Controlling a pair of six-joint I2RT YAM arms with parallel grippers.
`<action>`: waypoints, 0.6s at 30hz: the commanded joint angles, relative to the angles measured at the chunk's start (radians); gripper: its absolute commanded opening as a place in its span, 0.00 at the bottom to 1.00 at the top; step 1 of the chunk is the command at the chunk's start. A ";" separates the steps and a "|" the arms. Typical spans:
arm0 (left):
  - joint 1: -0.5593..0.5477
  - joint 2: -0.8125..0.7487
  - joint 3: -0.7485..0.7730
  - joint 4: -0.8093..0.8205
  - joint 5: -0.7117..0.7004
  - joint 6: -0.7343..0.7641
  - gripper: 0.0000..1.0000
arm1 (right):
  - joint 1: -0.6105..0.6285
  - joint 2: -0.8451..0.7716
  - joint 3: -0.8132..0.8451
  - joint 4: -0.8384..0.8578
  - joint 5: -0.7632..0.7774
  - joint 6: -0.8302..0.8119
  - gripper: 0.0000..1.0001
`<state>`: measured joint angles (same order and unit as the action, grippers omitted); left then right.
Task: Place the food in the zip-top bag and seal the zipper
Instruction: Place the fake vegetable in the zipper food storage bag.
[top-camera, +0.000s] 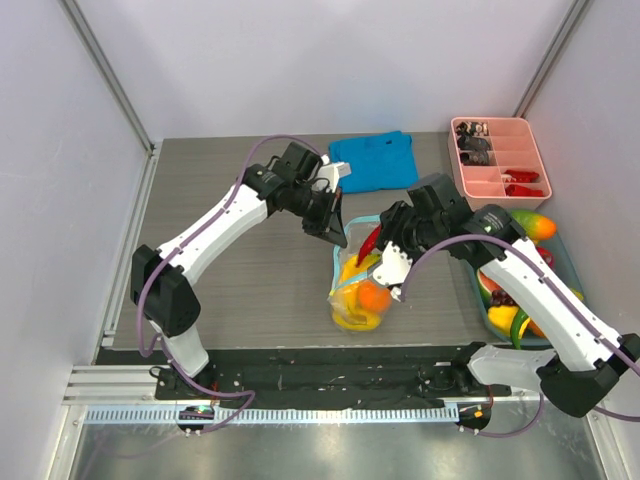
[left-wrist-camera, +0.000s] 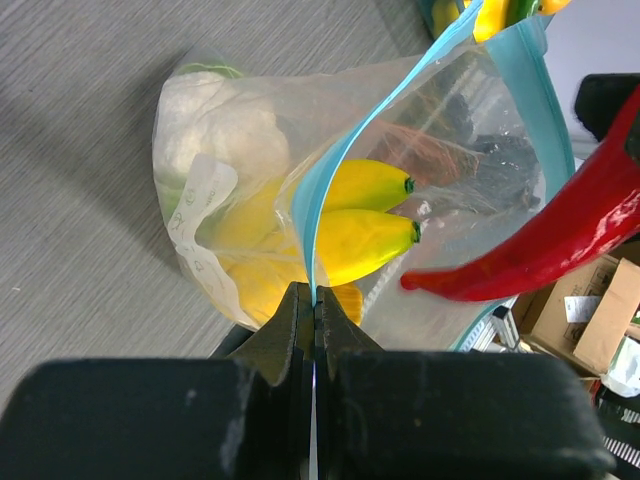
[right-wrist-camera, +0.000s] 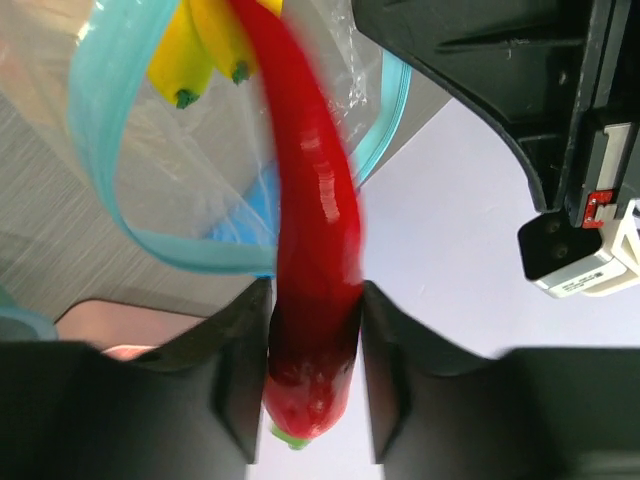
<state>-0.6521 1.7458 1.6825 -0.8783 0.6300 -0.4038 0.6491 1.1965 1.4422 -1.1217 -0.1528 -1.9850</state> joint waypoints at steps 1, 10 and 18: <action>-0.001 -0.043 -0.007 0.038 0.020 0.006 0.00 | 0.009 -0.078 -0.077 0.152 -0.030 -0.319 0.60; -0.001 -0.040 -0.004 0.041 0.022 0.003 0.00 | 0.014 -0.090 -0.085 0.203 -0.054 -0.275 0.72; -0.001 -0.075 0.000 0.053 -0.001 0.003 0.00 | 0.014 -0.098 -0.017 0.362 0.044 0.317 0.72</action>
<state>-0.6525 1.7443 1.6764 -0.8696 0.6296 -0.4072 0.6556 1.1252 1.3556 -0.8959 -0.1680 -1.9476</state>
